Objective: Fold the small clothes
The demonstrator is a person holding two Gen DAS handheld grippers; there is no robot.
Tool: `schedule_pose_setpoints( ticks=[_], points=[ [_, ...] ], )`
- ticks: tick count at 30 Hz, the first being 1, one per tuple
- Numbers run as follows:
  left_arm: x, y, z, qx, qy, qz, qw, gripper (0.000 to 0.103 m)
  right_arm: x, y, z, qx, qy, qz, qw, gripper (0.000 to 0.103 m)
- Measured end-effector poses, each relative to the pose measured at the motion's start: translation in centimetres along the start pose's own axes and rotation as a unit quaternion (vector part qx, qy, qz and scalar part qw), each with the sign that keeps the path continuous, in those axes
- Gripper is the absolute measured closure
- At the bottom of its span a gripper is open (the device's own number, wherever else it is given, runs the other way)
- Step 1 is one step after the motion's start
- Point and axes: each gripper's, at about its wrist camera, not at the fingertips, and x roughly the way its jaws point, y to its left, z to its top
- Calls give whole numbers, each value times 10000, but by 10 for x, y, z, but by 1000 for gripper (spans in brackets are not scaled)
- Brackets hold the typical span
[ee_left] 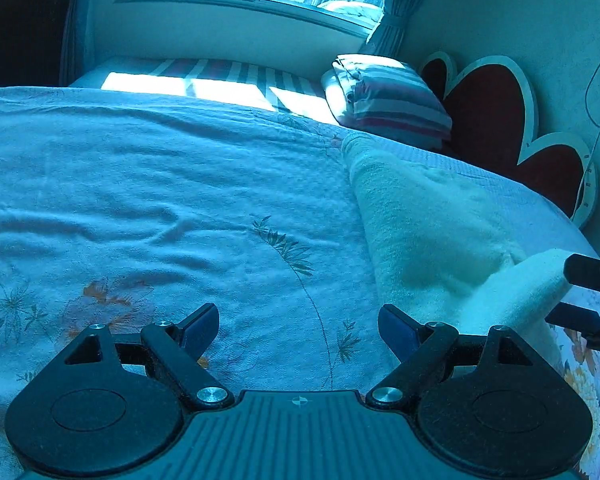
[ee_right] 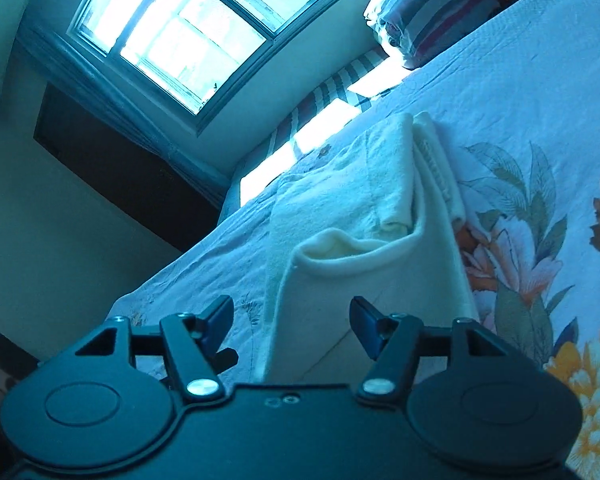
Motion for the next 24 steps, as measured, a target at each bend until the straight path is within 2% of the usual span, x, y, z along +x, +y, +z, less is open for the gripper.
schedule_pose_setpoints(
  ticks=[2,3,4,5,7,10,12,14,16,18,20,22,24],
  points=[
    [1,1,0,-9,-2,-46,10000,17,11,3,3,190,119,-224,9995,43],
    [0,-1,-2,7,2,-72,10000,17,13,4,4,228,98,-359,9990,53],
    [0,-2,-3,25,16,-106,9999,17,15,2,5,260,69,-554,9981,70],
    [0,-4,-4,49,9,-135,9999,17,15,-1,4,268,39,-669,9974,94],
    [-2,-9,-4,157,-10,-245,9996,17,8,-7,4,226,-79,-818,9964,95],
    [1,-18,-6,358,4,-283,9990,17,-16,-15,-2,-43,-476,-707,9963,95],
    [7,-22,-10,425,100,-294,9986,17,-14,-28,-10,-75,-399,-881,9953,95],
    [10,-25,-14,444,193,-304,9984,17,-1,-55,-23,217,-112,-1179,9927,95],
    [8,-28,-15,483,186,-343,9981,17,-4,-70,-32,542,-249,-959,9936,97],
    [4,-30,-12,425,114,-435,9981,17,-9,-65,-33,542,-169,-933,9940,93],
    [2,-34,-7,427,25,-519,9977,17,-23,-56,-28,365,-311,-1040,9934,78],
    [4,-40,-2,471,-3,-544,9974,17,-33,-49,-19,187,-518,-1026,9932,69],
    [9,-45,4,528,-41,-539,9971,17,-32,-50,-7,103,-505,-980,9938,68]
  ],
)
